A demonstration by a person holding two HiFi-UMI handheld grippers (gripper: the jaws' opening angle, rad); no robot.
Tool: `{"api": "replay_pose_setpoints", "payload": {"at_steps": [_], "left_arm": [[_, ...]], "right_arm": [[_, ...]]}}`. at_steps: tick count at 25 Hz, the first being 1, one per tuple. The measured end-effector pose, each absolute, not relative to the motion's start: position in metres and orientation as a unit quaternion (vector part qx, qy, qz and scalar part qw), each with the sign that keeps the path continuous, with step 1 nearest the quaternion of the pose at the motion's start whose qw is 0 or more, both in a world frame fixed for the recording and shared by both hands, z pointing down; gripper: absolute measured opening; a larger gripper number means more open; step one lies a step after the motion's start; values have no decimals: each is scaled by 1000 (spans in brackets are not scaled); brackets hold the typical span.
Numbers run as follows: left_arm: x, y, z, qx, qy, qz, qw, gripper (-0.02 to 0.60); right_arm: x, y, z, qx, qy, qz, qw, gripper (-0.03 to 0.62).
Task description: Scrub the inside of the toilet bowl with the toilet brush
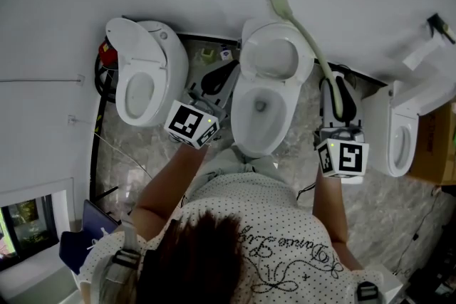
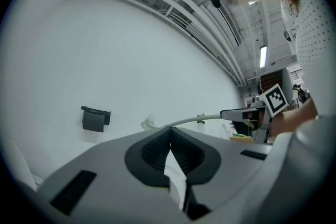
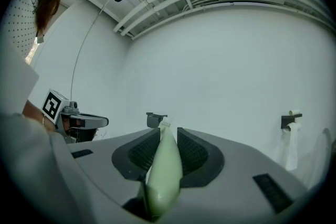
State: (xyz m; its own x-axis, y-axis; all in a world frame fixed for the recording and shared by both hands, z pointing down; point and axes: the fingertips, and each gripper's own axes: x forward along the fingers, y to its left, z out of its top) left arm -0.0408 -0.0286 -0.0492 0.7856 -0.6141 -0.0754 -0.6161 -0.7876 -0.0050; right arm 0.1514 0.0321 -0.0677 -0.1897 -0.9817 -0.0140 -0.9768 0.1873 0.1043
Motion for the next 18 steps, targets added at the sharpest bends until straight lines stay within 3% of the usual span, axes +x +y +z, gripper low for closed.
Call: {"api": "replay_pose_setpoints", "payload": {"at_steps": [18], "left_arm": [[-44,-20,-46,-947,319,37,11,2]], "right_arm": [[147,45,-69,641,-766,-36,16,112]]}}
